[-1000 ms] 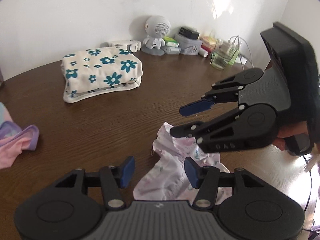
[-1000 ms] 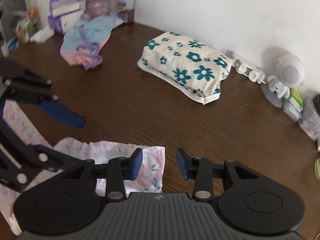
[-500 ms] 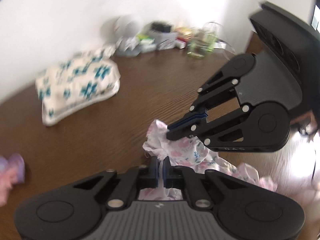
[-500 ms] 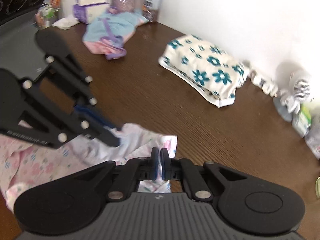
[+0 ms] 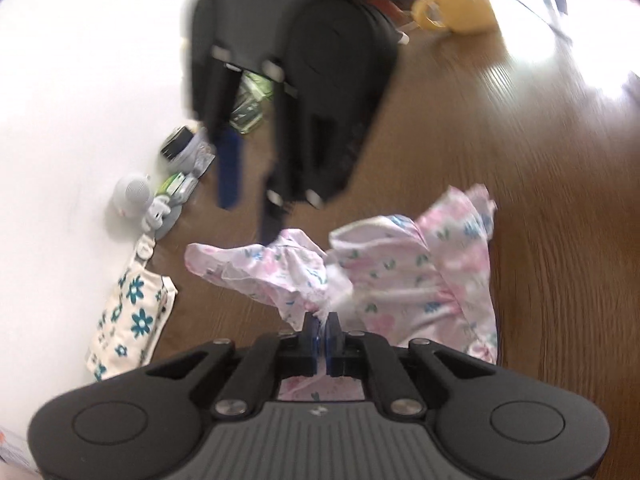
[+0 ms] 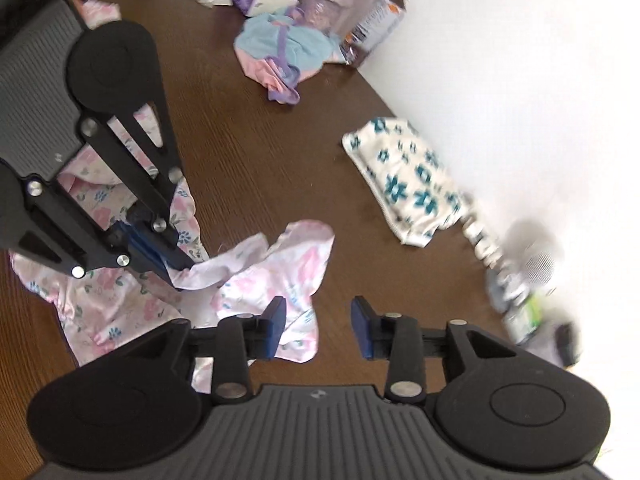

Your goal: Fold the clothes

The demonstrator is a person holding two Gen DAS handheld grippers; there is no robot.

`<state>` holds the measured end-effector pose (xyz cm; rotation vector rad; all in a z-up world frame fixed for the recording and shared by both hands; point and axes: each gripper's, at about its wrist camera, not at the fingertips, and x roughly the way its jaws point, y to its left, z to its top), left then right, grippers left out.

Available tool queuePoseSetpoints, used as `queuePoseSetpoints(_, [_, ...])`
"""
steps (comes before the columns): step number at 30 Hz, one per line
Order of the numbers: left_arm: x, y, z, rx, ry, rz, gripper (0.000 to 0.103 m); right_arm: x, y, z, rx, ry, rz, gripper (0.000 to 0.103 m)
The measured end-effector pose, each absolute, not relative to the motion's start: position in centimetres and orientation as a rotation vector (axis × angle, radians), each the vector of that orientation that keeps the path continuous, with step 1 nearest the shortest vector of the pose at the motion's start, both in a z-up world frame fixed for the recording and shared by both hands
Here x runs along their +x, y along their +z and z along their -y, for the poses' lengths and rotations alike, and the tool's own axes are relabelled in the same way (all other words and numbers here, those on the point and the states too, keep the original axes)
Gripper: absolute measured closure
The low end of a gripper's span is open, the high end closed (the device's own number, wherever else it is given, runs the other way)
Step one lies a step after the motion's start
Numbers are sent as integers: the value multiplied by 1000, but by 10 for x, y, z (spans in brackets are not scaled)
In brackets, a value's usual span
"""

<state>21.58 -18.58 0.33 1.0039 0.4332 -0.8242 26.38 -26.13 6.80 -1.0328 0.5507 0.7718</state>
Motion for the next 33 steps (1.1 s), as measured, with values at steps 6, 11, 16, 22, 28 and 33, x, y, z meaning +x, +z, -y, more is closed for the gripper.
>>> queuePoseSetpoints(6, [212,-4,193,1081,-872,-427,100,233,56,247,-1324,785,-432,54])
queuePoseSetpoints(11, [203,-12,198,1172,-903,-407,101,226,41,236,-1482,783,-350,53])
queuePoseSetpoints(16, [204,-13,200,1203,-907,-403,100,210,35,234,-1565,819,-381,55])
queuePoseSetpoints(22, [205,-13,197,1202,-898,-391,100,195,28,241,-1583,820,-410,99])
queuePoseSetpoints(28, [205,13,178,1012,-904,-421,89,183,7,256,-1524,767,-397,99])
queuePoseSetpoints(33, [207,50,152,709,-923,-507,71,176,-13,263,-1518,710,-336,99])
